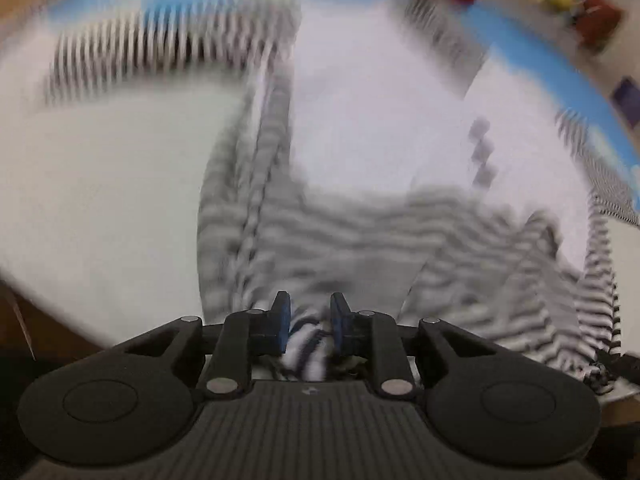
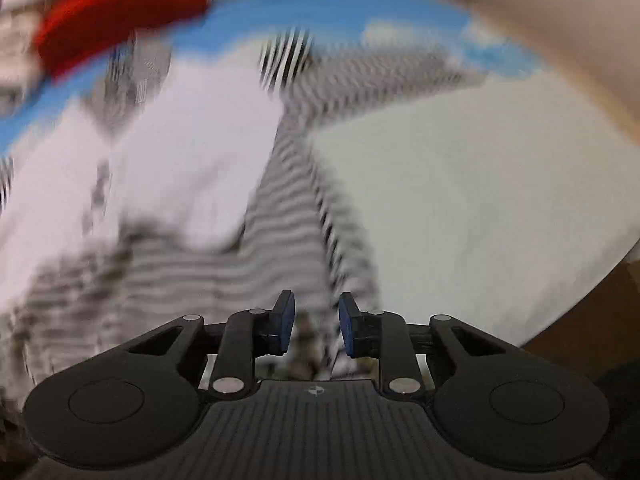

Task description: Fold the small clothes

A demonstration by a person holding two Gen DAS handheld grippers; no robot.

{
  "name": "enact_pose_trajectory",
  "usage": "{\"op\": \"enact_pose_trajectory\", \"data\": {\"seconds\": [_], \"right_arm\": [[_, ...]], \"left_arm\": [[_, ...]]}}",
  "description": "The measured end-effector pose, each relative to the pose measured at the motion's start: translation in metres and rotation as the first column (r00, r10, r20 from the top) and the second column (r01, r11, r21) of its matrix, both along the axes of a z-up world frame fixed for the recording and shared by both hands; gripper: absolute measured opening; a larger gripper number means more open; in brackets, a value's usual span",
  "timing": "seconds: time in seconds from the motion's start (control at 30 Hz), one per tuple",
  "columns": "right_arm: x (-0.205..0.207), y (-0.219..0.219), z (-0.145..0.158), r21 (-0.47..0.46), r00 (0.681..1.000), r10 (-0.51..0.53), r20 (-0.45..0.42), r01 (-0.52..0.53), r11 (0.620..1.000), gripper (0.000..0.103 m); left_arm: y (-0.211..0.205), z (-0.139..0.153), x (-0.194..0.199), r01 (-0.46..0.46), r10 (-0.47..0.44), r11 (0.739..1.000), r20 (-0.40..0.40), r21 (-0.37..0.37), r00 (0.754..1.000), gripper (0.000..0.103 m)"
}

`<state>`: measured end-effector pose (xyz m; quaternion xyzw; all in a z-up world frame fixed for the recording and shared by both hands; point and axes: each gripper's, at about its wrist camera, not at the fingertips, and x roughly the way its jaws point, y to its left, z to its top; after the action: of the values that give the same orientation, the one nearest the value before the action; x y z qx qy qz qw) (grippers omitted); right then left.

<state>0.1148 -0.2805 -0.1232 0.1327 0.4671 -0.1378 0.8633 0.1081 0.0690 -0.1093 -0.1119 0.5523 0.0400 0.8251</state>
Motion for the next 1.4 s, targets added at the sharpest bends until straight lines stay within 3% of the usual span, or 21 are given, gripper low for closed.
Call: {"op": "enact_pose_trajectory", "data": {"seconds": [0.1, 0.2, 0.37, 0.43, 0.57, 0.63, 0.8, 0.93, 1.03, 1.07, 1.1, 1.13, 1.17, 1.23, 1.3, 1.4], "right_arm": [[0.0, 0.0, 0.004, 0.008, 1.0, -0.021, 0.012, 0.021, 1.0, 0.026], [-0.001, 0.004, 0.024, 0.006, 0.994, -0.005, 0.113, 0.004, 1.0, 0.037], [-0.009, 0.011, 0.049, -0.039, 0.961, 0.051, 0.271, -0.042, 0.998, 0.038], [-0.019, 0.013, 0.06, -0.069, 0.93, 0.071, 0.361, -0.05, 0.996, 0.038], [-0.032, 0.017, 0.079, -0.158, 0.863, 0.115, 0.493, -0.042, 0.987, 0.039], [-0.032, 0.019, 0.084, -0.184, 0.855, 0.146, 0.498, -0.061, 0.981, 0.039], [-0.029, 0.019, 0.107, -0.177, 0.853, 0.218, 0.474, -0.15, 0.973, 0.048], [-0.017, 0.026, 0.134, -0.226, 0.828, 0.285, 0.483, -0.196, 0.954, 0.051], [0.002, 0.031, 0.16, -0.264, 0.811, 0.291, 0.508, -0.176, 0.948, 0.059], [0.011, 0.032, 0.167, -0.262, 0.807, 0.291, 0.513, -0.175, 0.949, 0.059], [0.022, 0.033, 0.175, -0.259, 0.804, 0.292, 0.518, -0.177, 0.949, 0.059], [0.035, 0.035, 0.183, -0.257, 0.799, 0.297, 0.523, -0.185, 0.949, 0.06], [0.049, 0.038, 0.19, -0.258, 0.793, 0.306, 0.526, -0.194, 0.946, 0.06], [0.077, 0.043, 0.2, -0.265, 0.774, 0.334, 0.538, -0.222, 0.939, 0.06], [0.102, 0.049, 0.208, -0.265, 0.75, 0.353, 0.559, -0.241, 0.934, 0.06], [0.134, 0.056, 0.204, -0.255, 0.708, 0.391, 0.588, -0.296, 0.92, 0.06]], "left_arm": [[0.0, 0.007, 0.0, -0.02, 0.02, 1.0, 0.02, 0.021, 1.0, 0.025], [-0.01, 0.028, -0.004, 0.005, -0.012, 0.998, 0.119, 0.059, 0.993, 0.035], [-0.024, 0.053, -0.006, 0.019, -0.046, 0.994, 0.264, 0.104, 0.964, 0.041], [-0.028, 0.067, -0.004, 0.017, -0.049, 0.995, 0.322, 0.102, 0.946, 0.048], [-0.024, 0.115, 0.002, 0.02, -0.082, 0.991, 0.469, 0.135, 0.879, 0.054], [-0.015, 0.138, 0.018, 0.014, -0.099, 0.987, 0.525, 0.163, 0.845, 0.059], [0.027, 0.168, 0.083, 0.005, -0.127, 0.978, 0.571, 0.211, 0.811, 0.062], [0.078, 0.151, 0.131, -0.03, -0.114, 0.97, 0.563, 0.24, 0.818, 0.061], [0.123, 0.111, 0.146, -0.094, -0.024, 0.977, 0.54, 0.191, 0.842, 0.051], [0.137, 0.095, 0.149, -0.111, 0.011, 0.98, 0.511, 0.166, 0.86, 0.042], [0.153, 0.078, 0.16, -0.142, 0.07, 0.979, 0.409, 0.149, 0.91, 0.029], [0.168, 0.069, 0.169, -0.192, 0.14, 0.974, 0.351, 0.119, 0.926, 0.025], [0.186, 0.063, 0.172, -0.254, 0.215, 0.965, 0.344, 0.07, 0.914, 0.025], [0.208, 0.056, 0.179, -0.328, 0.292, 0.943, 0.321, 0.062, 0.901, 0.025], [0.233, 0.048, 0.182, -0.404, 0.376, 0.914, 0.328, 0.022, 0.867, 0.028], [0.276, 0.034, 0.181, -0.517, 0.527, 0.849, 0.248, -0.109, 0.813, 0.031]]}}
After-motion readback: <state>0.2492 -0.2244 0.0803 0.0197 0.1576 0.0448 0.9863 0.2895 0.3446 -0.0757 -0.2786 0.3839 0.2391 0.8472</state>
